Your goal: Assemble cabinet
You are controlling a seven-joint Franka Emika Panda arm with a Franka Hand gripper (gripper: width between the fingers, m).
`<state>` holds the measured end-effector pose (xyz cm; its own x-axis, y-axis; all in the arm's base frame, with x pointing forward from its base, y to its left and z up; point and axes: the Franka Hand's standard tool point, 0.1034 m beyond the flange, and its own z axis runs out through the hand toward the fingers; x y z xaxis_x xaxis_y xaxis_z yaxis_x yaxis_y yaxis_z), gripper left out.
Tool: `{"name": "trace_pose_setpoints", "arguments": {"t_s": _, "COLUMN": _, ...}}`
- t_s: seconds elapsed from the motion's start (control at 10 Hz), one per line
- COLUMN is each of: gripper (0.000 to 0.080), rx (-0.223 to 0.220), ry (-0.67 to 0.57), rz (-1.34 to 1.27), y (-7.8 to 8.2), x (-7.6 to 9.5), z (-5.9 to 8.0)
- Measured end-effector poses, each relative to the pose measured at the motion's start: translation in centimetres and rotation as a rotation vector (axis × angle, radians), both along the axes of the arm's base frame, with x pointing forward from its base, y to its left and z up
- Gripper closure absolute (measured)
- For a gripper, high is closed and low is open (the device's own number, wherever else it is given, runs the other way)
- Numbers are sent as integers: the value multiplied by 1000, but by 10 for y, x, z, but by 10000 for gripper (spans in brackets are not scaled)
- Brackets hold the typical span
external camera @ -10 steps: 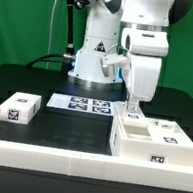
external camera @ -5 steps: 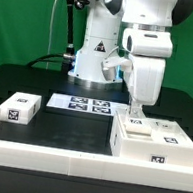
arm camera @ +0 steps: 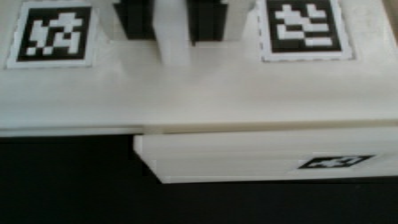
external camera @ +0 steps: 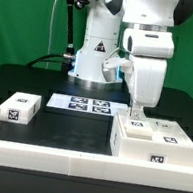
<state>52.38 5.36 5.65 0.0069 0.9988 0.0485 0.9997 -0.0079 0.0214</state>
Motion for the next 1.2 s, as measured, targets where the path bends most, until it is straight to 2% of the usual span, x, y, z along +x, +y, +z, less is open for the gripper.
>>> {"name": "trace_pose_setpoints", "arguments": {"t_s": 0.3, "gripper": 729, "rx": -1, "ry": 6, "rz": 0, "y": -3, "x": 17, "z": 1}}
{"name": "trace_pose_setpoints", "arguments": {"t_s": 0.6, "gripper": 729, "rx": 9, "ry": -12, "rz": -3, "y": -4, "x": 45, "z": 1}}
{"name": "trace_pose_setpoints", "arguments": {"t_s": 0.9, "gripper": 729, "rx": 8, "ry": -2, "rz": 4, "y": -4, "x": 52, "z": 1}}
{"name": "trace_pose_setpoints", "arguments": {"t_s": 1.0, "gripper": 652, "rx": 8, "ry": -2, "rz": 4, "y": -4, "x": 52, "z": 1}}
{"name": "trace_pose_setpoints", "arguments": {"t_s": 1.1, "gripper": 652, "rx": 8, "ry": -2, "rz": 3, "y": -4, "x": 52, "z": 1}}
{"name": "trace_pose_setpoints", "arguments": {"t_s": 1.2, "gripper": 468, "rx": 8, "ry": -2, "rz": 3, "y": -4, "x": 52, "z": 1}}
